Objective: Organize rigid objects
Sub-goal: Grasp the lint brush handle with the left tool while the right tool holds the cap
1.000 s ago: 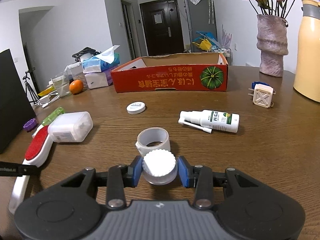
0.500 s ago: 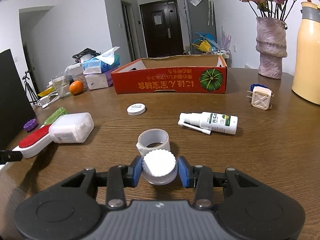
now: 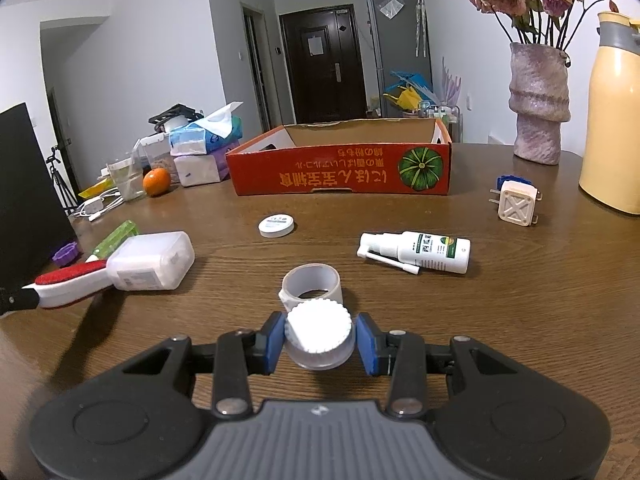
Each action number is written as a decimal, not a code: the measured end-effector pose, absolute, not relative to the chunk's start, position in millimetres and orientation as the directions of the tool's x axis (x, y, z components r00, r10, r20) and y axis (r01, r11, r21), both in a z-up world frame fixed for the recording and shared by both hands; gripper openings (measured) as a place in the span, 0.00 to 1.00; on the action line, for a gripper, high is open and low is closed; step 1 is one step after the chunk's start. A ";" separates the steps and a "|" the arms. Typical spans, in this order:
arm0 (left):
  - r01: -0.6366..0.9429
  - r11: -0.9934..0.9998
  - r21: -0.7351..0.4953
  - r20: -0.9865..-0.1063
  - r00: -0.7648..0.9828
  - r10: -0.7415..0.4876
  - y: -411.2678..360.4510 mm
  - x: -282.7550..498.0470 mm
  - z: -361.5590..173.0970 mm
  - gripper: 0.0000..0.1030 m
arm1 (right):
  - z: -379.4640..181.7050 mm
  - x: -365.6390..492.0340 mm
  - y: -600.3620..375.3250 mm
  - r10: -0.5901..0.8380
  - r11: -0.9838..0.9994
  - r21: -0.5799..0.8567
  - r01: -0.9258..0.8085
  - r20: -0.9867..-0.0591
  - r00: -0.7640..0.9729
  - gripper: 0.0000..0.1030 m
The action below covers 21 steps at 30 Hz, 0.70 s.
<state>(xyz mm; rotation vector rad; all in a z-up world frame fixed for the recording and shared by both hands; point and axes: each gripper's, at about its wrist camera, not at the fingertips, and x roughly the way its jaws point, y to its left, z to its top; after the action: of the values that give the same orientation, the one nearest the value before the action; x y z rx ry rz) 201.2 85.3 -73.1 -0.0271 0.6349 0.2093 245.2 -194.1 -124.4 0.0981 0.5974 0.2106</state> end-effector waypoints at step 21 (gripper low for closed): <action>-0.200 0.980 -0.012 -0.687 0.713 0.137 96.2 202.5 -113.5 0.73 | -125.6 241.9 -190.0 0.221 0.975 0.139 -0.172 -0.558 0.800 0.37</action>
<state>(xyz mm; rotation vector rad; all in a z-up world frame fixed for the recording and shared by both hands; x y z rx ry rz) 202.5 96.2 -113.5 -0.0881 0.7539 0.1874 241.9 -190.0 -125.6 0.0827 0.6086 0.2110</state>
